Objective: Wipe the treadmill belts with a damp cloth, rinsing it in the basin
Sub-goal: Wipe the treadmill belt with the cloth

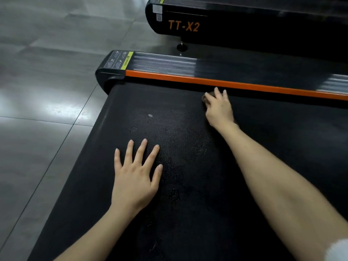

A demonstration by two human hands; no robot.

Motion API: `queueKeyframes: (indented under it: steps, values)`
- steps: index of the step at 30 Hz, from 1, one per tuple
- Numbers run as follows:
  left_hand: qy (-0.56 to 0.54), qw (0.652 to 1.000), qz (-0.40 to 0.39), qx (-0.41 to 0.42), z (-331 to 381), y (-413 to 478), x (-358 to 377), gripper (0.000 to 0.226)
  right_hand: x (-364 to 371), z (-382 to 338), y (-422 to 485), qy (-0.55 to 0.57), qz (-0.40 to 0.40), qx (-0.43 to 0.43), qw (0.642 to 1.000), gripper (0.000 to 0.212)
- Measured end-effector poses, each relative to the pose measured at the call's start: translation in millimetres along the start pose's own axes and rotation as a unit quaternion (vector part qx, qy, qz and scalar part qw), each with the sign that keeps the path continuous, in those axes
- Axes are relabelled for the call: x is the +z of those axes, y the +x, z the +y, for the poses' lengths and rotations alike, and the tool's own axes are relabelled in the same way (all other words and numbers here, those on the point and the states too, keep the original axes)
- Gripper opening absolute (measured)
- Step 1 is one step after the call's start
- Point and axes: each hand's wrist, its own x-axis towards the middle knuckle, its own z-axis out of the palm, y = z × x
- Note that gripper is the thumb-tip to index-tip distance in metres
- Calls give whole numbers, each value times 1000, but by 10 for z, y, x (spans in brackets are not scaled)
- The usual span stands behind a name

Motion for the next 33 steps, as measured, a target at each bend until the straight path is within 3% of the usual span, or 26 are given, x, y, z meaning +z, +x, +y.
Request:
queueKeyframes:
  steps: [2, 5, 8, 10, 14, 16, 22, 25, 27, 30, 33]
  values:
    - [1, 1000, -1, 0, 2, -3, 1, 57, 136, -304, 59, -8, -3, -26, 1000, 44]
    - [1, 1000, -5, -4, 8, -6, -9, 58, 287, -729, -136, 0, -49, -170, 984, 43]
    - [-1, 1000, -8, -3, 4, -1, -17, 57, 203, -647, -161, -10, -91, -265, 960, 42]
    - [-5, 1000, -6, -1, -9, 0, -17, 57, 137, -371, 12, -19, -79, -247, 966, 42]
    - [-6, 1000, -2, -4, 4, -7, -9, 57, 68, -10, 286, -16, -19, -23, 999, 44]
    - [-3, 1000, -3, -4, 12, -8, -10, 57, 120, -160, 291, -18, -11, 13, 1000, 46]
    - [-8, 1000, -5, -9, 20, 17, -29, 58, 283, -692, 184, -5, -77, -118, 990, 44]
    - [-15, 1000, -8, -9, 17, 9, -40, 59, 177, -497, 36, -22, -101, -208, 973, 43]
    - [-15, 1000, -5, -10, 16, -6, -42, 60, 46, -214, 71, -17, -87, -176, 980, 42]
    - [-14, 1000, 1, -13, 29, -2, -39, 60, 37, -171, 151, -6, -41, -36, 999, 41]
    - [-12, 1000, -3, -9, 27, 14, -30, 60, 215, -666, -33, 3, -58, -99, 993, 43]
